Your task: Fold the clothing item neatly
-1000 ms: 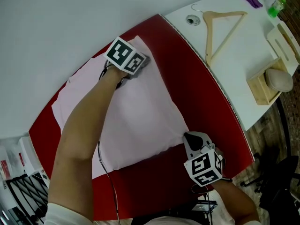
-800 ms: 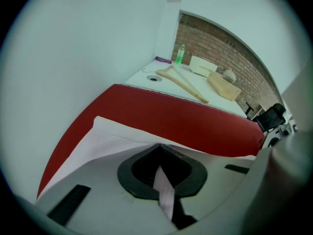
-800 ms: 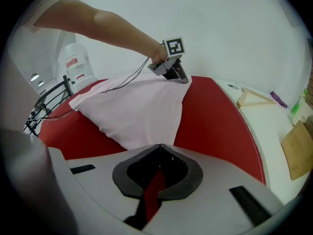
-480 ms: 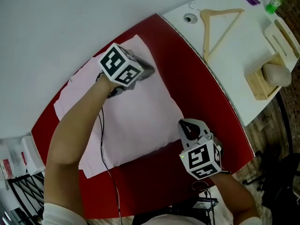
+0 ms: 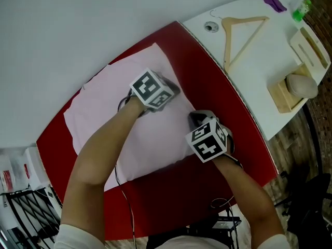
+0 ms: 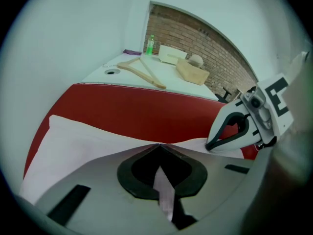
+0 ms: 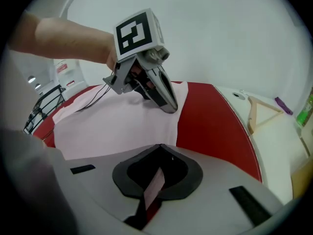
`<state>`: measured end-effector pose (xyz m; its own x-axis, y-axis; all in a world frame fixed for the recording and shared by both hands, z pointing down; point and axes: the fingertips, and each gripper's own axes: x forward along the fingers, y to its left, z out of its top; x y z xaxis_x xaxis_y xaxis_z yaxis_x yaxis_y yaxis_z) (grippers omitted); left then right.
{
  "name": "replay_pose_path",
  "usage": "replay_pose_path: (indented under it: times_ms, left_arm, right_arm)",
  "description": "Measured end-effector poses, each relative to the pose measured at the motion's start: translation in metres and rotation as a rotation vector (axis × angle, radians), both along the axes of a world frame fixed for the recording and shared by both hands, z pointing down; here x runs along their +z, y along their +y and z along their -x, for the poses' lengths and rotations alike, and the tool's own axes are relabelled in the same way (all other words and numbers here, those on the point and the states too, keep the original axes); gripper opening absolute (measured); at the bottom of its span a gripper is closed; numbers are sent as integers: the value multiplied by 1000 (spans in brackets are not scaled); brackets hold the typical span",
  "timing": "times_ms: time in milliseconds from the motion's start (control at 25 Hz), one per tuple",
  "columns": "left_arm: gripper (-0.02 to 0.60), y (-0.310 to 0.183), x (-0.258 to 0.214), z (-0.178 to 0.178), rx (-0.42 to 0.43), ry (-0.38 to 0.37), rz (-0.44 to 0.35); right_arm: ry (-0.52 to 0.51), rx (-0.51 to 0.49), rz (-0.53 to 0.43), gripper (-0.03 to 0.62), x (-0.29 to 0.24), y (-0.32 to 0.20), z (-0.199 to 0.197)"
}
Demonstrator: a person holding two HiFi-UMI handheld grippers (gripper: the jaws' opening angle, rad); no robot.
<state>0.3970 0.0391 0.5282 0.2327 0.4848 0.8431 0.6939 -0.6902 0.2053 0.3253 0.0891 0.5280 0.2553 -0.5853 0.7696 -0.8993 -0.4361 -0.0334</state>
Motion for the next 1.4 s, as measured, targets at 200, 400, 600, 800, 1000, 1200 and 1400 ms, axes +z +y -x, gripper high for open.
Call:
replay_pose_path:
  times_ms: [200, 400, 600, 800, 1000, 1200, 1400]
  left_arm:
    - [6, 0, 2, -4, -64, 27, 10]
    - [6, -25, -35, 2, -193, 121, 32]
    - [6, -65, -76, 42, -331, 194, 85]
    - [6, -115, -95, 99, -489, 243, 139]
    - [6, -153, -88, 159, -619, 256, 171]
    - [6, -180, -76, 212, -709, 250, 189]
    - [6, -201, -68, 248, -768, 247, 203]
  right_arm:
    - [20, -23, -27, 14, -4, 0, 0]
    - [85, -25, -93, 15, -23, 6, -3]
    - [119, -26, -92, 15, -34, 17, 1]
    - [132, -18, -42, 15, -34, 25, 10]
    - [165, -18, 26, 15, -28, 37, 20]
    - [192, -31, 76, 15, -27, 38, 35]
    - [217, -48, 110, 15, -29, 32, 47]
